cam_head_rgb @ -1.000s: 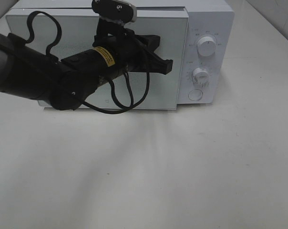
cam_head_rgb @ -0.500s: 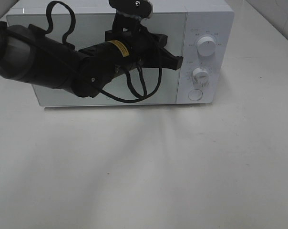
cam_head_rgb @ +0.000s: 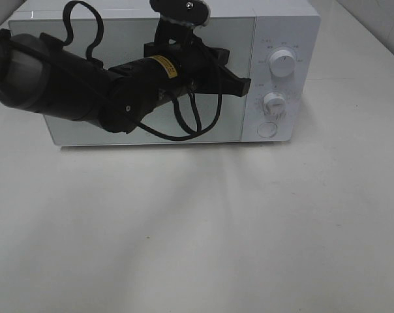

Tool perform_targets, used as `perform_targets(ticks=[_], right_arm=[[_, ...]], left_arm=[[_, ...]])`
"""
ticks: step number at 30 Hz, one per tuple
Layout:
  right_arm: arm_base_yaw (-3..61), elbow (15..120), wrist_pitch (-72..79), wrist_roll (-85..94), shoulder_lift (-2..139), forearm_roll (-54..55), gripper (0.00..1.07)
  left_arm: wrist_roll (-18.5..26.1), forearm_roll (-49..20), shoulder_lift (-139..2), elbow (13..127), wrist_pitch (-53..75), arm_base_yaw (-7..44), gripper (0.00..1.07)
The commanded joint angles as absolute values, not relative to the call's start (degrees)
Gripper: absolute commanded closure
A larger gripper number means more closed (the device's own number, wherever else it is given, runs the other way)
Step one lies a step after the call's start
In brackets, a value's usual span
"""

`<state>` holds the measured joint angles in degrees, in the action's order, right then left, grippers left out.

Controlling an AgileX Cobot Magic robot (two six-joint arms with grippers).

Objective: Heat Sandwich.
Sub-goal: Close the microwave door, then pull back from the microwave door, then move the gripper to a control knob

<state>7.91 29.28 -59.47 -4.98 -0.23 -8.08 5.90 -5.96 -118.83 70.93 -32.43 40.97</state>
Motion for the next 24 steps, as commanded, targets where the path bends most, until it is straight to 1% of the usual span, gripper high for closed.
perform_targets(ticks=[1, 7, 11, 19, 24], right_arm=[[7.6, 29.0, -58.8, -5.0, -1.8, -8.3, 0.35], [7.6, 29.0, -58.8, -5.0, -1.8, -8.3, 0.35], [7.6, 29.0, -58.8, -5.0, -1.8, -8.3, 0.35], [7.6, 29.0, -58.8, -4.9, -1.8, -8.3, 0.35], [7.6, 29.0, -58.8, -4.9, -1.8, -8.3, 0.35]], left_arm=[[5.7, -11.5, -118.9, 72.1, -32.5, 39.2, 1.07], [5.7, -11.6, -117.5, 68.9, -34.0, 41.0, 1.07], [5.7, -14.7, -114.2, 63.3, -35.3, 42.4, 1.07], [5.7, -14.1, -108.1, 55.1, -35.0, 43.1, 1.07], [5.7, -13.8, -103.1, 50.0, -32.0, 43.1, 1.07]])
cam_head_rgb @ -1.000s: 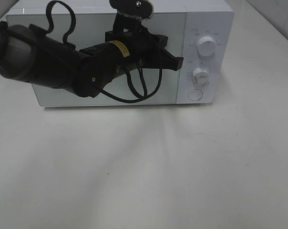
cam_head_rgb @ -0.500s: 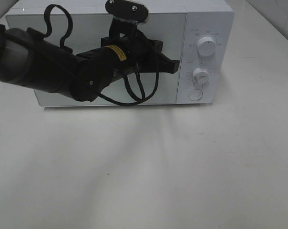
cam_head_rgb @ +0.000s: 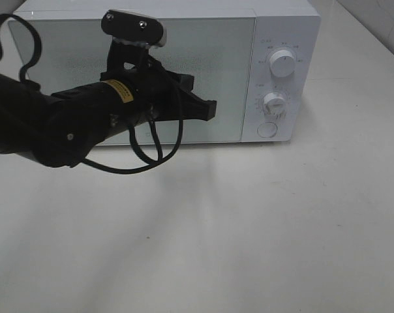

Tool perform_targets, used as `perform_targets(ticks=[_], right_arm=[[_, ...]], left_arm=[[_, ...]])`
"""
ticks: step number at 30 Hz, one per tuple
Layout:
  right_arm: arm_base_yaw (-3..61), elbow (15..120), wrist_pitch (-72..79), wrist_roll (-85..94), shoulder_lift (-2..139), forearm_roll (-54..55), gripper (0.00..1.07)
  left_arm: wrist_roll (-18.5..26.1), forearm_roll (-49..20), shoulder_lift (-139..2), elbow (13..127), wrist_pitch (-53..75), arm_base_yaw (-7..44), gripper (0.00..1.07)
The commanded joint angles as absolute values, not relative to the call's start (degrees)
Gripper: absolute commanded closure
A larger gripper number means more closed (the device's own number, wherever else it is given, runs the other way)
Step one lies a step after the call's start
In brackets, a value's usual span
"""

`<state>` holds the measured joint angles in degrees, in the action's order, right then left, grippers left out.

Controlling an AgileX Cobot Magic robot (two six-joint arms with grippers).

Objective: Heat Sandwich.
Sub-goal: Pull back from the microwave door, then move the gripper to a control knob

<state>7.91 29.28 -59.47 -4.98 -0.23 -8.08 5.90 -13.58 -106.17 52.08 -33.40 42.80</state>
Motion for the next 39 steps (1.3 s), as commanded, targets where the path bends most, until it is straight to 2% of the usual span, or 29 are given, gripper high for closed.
perform_targets(ticks=[1, 3, 4, 6, 7, 8, 9, 10, 11, 12, 20, 23, 26, 30, 32, 34, 38, 39], right_arm=[[7.6, 29.0, -58.8, -4.9, -1.8, -8.3, 0.35], [7.6, 29.0, -58.8, -4.9, -1.8, -8.3, 0.35], [7.6, 29.0, -58.8, -4.9, -1.8, -8.3, 0.35], [7.6, 29.0, -58.8, -4.9, -1.8, -8.3, 0.35], [7.6, 29.0, -58.8, -4.9, -1.8, -8.3, 0.35], [7.6, 29.0, -58.8, -4.9, -1.8, -8.3, 0.35], [7.6, 29.0, -58.8, -4.9, -1.8, -8.3, 0.35], [7.6, 29.0, -58.8, -4.9, -1.8, -8.3, 0.35], [7.6, 29.0, -58.8, -4.9, -1.8, -8.3, 0.35], [7.6, 29.0, -58.8, -4.9, -1.8, -8.3, 0.35], [7.6, 29.0, -58.8, -4.9, -1.8, -8.3, 0.35], [7.6, 29.0, -58.8, -4.9, -1.8, -8.3, 0.35], [7.6, 29.0, -58.8, -4.9, -1.8, -8.3, 0.35], [7.6, 29.0, -58.8, -5.2, -1.8, -8.3, 0.35], [7.6, 29.0, -58.8, -5.2, -1.8, -8.3, 0.35], [7.6, 29.0, -58.8, -5.2, -1.8, -8.3, 0.35], [7.6, 29.0, -58.8, -5.2, -1.8, -8.3, 0.35], [7.6, 29.0, -58.8, -5.2, -1.8, -8.3, 0.35]], left_arm=[[5.7, -13.9, -102.2, 49.2, -31.3, 43.1, 1.07], [5.7, -14.4, -100.1, 47.6, -29.2, 43.1, 1.07], [5.7, -14.4, -99.3, 47.2, -27.8, 43.1, 1.03], [5.7, -14.4, -97.5, 46.8, -22.6, 43.1, 0.90], [5.7, -14.4, -95.9, 46.8, -17.0, 43.1, 0.78], [5.7, -14.4, -95.9, 46.8, -17.0, 43.1, 0.78], [5.7, -14.4, -95.2, 46.8, -15.1, 43.1, 0.48], [5.7, -14.4, -94.7, 46.8, -12.8, 43.1, 0.30], [5.7, -14.4, -94.2, 46.8, -11.1, 43.1, 0.13], [5.7, -14.0, -93.3, 46.8, -7.6, 43.1, 0.05], [5.7, -12.4, -90.2, 46.8, 6.6, 43.1, 0.09], [5.7, -8.4, -88.4, 46.8, 14.3, 43.1, 0.09], [5.6, -7.8, -87.2, 46.8, 17.6, 42.6, 0.09], [5.5, -8.2, -85.1, 47.7, 27.1, 38.8, 0.09], [5.5, -8.5, -83.7, 48.3, 33.5, 34.5, 0.09], [5.5, -8.6, -83.1, 48.3, 34.9, 33.2, 0.09], [4.9, -8.7, -79.9, 48.3, 42.3, 25.4, 0.09], [4.9, -8.7, -79.9, 48.3, 42.3, 25.4, 0.09]])
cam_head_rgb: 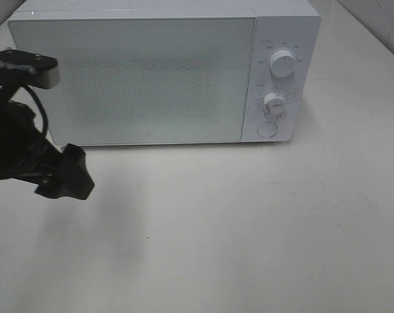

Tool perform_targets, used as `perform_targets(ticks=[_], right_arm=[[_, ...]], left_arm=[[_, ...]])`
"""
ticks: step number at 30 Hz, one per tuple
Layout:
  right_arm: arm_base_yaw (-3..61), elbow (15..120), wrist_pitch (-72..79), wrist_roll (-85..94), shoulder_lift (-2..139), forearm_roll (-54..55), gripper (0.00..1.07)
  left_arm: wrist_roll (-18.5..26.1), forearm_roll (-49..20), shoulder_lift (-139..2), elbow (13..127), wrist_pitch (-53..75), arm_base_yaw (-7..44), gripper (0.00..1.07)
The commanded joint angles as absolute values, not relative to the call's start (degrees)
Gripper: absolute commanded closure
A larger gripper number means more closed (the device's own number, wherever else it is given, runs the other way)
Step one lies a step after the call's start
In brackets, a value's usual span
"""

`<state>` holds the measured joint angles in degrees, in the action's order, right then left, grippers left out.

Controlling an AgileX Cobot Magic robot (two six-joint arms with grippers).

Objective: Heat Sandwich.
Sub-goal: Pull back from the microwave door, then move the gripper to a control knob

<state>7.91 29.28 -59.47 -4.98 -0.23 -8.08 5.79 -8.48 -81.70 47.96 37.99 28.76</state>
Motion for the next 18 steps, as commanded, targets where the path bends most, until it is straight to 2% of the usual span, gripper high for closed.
perform_targets(ticks=[1, 3, 5, 8, 10, 15, 16, 18], right_arm=[[7.6, 29.0, -58.8, -5.1, -1.8, -8.3, 0.35], [7.6, 29.0, -58.8, -5.1, -1.8, -8.3, 0.35], [7.6, 29.0, -58.8, -5.1, -1.8, -8.3, 0.35], [7.6, 29.0, -58.8, -5.1, -1.8, -8.3, 0.35], [7.6, 29.0, -58.8, -5.1, -1.8, -8.3, 0.35], [7.6, 29.0, -58.8, -5.1, -1.8, -8.3, 0.35], [7.6, 29.0, -58.8, -5.1, -1.8, -8.3, 0.35], [7.6, 29.0, -58.8, -5.1, -1.8, -8.3, 0.35]], left_arm=[[4.6, -8.7, -79.2, 48.3, 43.7, 23.7, 0.09], [4.1, -8.7, -77.2, 48.3, 47.3, 19.1, 0.09], [4.0, -8.7, -76.7, 48.3, 48.3, 17.8, 0.09], [4.0, -8.5, -74.2, 48.3, 53.1, 12.1, 0.09], [3.9, -8.4, -73.7, 48.3, 54.3, 11.1, 0.09], [3.6, -6.3, -69.4, 48.1, 62.1, 4.0, 0.09], [3.6, -6.3, -69.4, 48.1, 62.1, 4.0, 0.09], [3.6, -5.4, -66.3, 48.1, 64.9, 0.0, 0.09]])
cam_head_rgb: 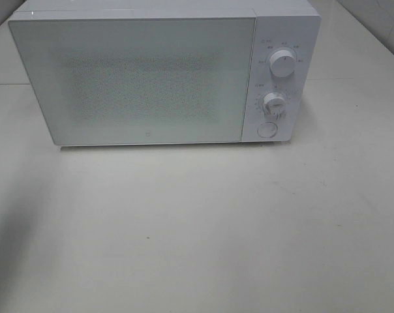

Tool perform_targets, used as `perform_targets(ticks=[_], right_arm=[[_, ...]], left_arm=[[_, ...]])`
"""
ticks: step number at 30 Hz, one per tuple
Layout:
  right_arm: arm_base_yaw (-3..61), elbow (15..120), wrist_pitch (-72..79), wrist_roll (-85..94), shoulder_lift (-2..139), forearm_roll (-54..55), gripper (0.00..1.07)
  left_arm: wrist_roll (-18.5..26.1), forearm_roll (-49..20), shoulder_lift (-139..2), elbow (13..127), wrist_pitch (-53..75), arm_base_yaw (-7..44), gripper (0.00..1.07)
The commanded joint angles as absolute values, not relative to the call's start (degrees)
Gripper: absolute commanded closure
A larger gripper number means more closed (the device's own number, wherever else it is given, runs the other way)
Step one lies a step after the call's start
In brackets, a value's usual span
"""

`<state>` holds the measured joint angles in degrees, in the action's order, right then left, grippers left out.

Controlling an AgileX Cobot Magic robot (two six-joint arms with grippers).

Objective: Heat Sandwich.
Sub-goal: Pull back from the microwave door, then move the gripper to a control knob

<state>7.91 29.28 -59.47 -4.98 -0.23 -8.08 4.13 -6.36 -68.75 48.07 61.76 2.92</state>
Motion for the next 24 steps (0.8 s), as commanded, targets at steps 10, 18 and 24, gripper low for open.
perform_targets(ticks=[10, 18, 24], right_arm=[[7.6, 29.0, -58.8, -5.1, -1.8, -8.3, 0.35], [7.6, 29.0, -58.8, -5.1, -1.8, -8.3, 0.35], [7.6, 29.0, -58.8, -5.1, -1.8, -8.3, 0.35]], left_arm=[[4.0, -4.8, -48.9, 43.2, 62.2, -5.4, 0.09], [4.5, -4.8, -34.6, 35.4, 61.5, -5.4, 0.09], [4.5, -4.8, -25.0, 31.2, 59.5, -5.4, 0.09]])
